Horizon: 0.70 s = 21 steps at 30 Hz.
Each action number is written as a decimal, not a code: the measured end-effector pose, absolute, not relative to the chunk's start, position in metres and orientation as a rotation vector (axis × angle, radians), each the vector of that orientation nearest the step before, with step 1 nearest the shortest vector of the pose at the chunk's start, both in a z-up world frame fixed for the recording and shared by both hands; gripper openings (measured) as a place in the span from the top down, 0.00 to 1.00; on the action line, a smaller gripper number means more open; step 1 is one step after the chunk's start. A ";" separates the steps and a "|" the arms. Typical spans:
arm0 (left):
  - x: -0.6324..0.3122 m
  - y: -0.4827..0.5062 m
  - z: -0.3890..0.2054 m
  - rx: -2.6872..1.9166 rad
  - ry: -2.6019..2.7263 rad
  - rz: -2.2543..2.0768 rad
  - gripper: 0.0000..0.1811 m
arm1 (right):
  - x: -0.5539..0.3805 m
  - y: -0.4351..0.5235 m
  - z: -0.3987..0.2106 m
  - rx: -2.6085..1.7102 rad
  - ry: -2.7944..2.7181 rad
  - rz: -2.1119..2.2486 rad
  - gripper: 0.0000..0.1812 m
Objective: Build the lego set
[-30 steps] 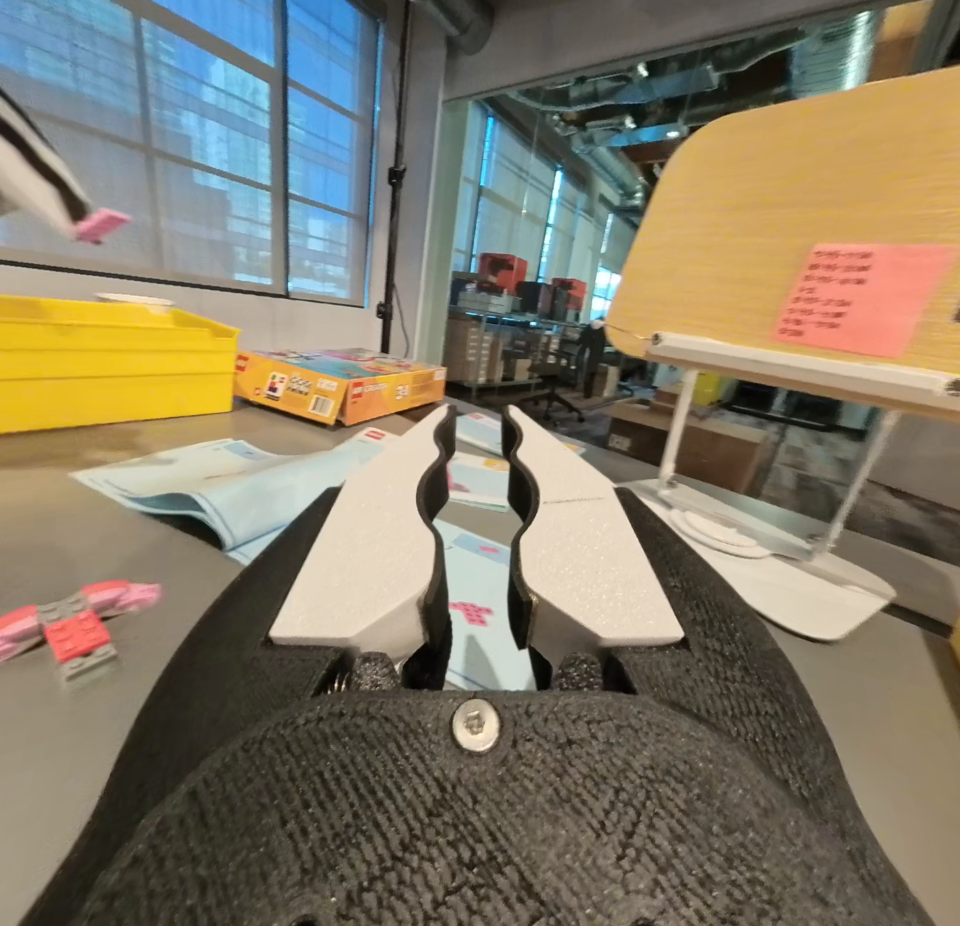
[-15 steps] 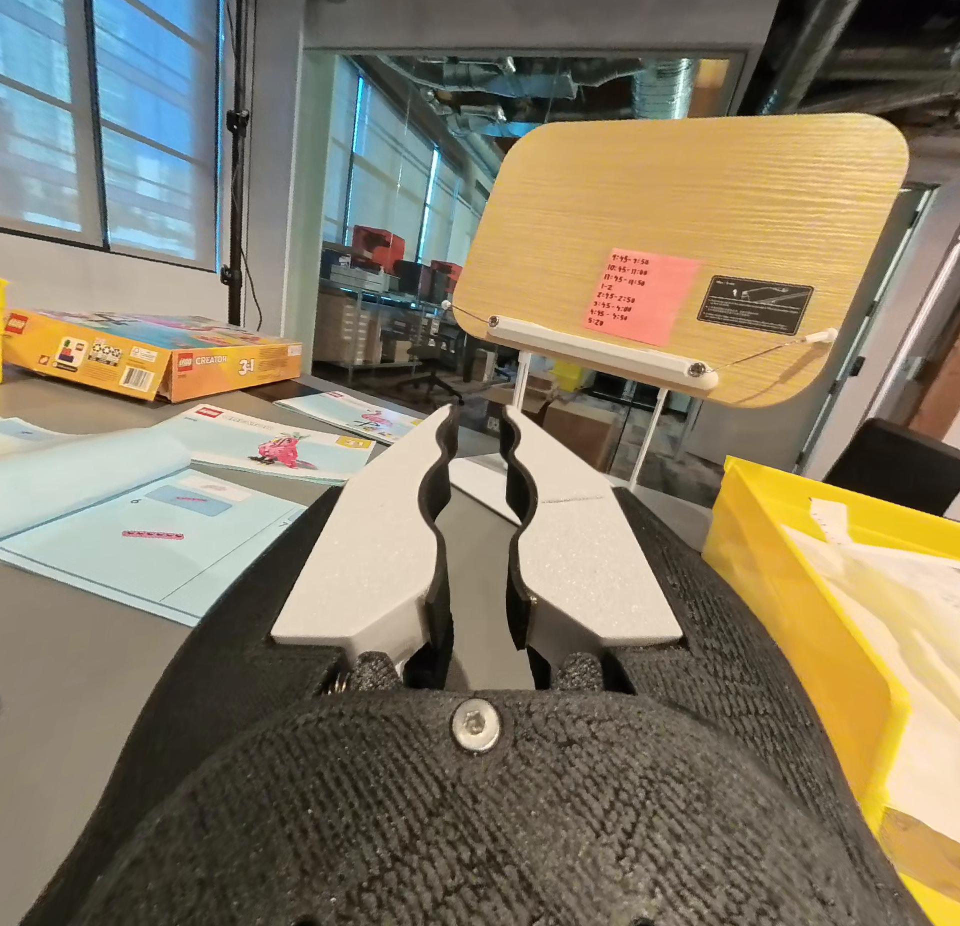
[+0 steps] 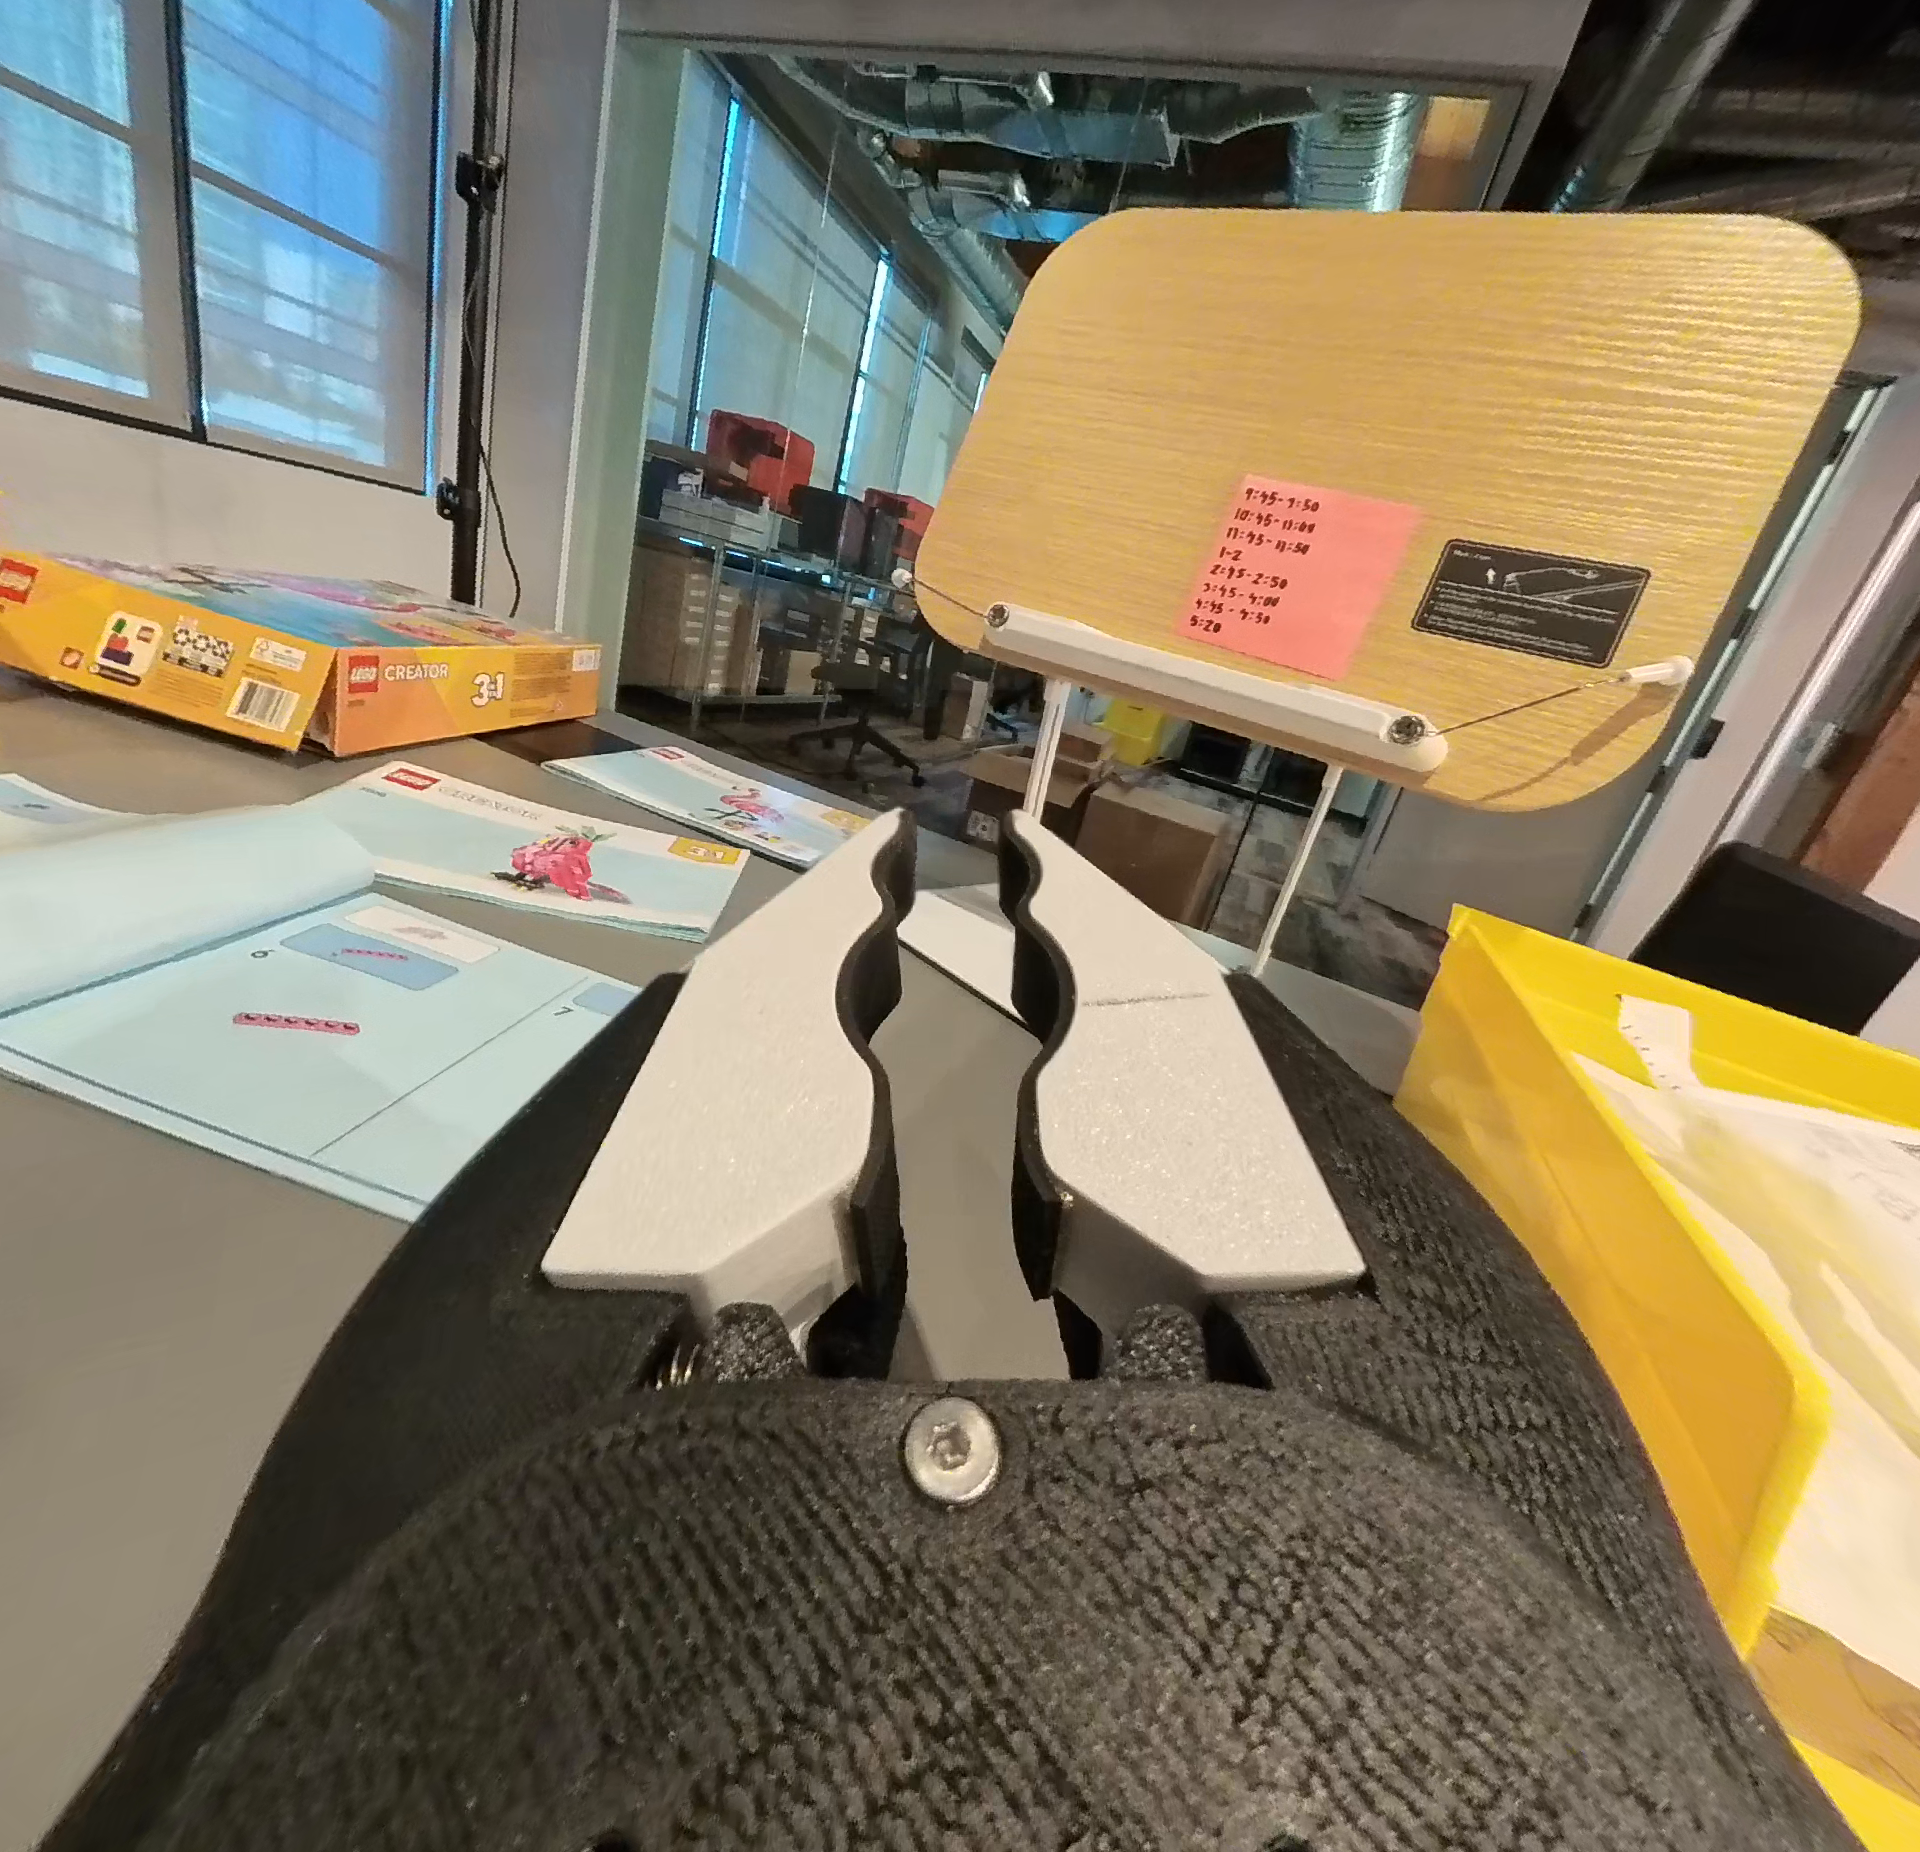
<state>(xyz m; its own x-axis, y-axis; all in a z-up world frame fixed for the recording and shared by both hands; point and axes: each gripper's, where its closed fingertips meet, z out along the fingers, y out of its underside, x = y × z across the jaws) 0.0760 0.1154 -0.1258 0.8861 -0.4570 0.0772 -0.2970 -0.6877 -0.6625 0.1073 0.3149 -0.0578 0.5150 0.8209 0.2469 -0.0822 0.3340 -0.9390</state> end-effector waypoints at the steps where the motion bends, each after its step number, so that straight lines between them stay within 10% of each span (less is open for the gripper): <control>1: 0.057 0.106 -0.110 -2.328 0.464 -0.304 0.55 | 0.108 0.316 -0.058 -1.072 -0.839 0.679 0.93; 8: -0.138 -0.026 -0.020 -2.151 -0.085 -0.090 0.51 | 0.116 0.326 -0.058 -1.088 -0.795 0.570 0.93; 21: -0.341 -0.130 -0.141 -2.758 -0.590 -0.007 1.00 | 0.136 0.351 -0.063 -1.171 -0.697 0.311 0.93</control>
<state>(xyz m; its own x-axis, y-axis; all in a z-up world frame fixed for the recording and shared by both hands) -0.3414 -0.1302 -0.1413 0.9147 0.3979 0.0705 0.3994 -0.8637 -0.3075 0.1356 0.3513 -0.0631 0.7531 0.5650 0.3371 0.1271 0.3778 -0.9171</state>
